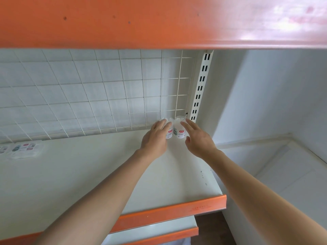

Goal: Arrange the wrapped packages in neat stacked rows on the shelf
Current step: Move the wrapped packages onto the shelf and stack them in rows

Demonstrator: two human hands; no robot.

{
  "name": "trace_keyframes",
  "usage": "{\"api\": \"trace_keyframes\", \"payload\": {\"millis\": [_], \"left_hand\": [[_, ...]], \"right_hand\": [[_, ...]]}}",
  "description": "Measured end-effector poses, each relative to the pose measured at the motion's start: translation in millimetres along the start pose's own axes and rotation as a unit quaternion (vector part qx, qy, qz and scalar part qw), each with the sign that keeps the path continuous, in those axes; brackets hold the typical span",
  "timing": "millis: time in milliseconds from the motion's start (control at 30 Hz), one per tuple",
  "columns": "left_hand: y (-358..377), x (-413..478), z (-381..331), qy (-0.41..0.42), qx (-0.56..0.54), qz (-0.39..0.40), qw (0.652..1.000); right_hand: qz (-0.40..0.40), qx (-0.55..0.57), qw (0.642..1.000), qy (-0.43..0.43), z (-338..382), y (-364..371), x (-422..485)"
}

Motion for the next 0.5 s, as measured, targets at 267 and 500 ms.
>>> {"api": "trace_keyframes", "payload": {"millis": [267, 500], "left_hand": [[2.1, 1.1, 3.4, 0.003, -0.019, 0.015, 1.0], [1.0, 2.4, 3.0, 0.002, -0.031, 0.026, 0.999]], "right_hand": [[-0.011, 0.008, 1.0, -0.005, 1.0, 4.4, 0.5], [-0.016, 0.002, 1.0, -0.015, 0.8, 5.0, 1.9]]}}
Point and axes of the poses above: each hand's wrist, its own x-axis towards the middle knuckle, its own y-axis out of the palm, z = x × y, the point moved 10 cm from there along x, towards the middle knuckle, and after that the axes turned 4 degrees about -x, right-handed, at the moved point
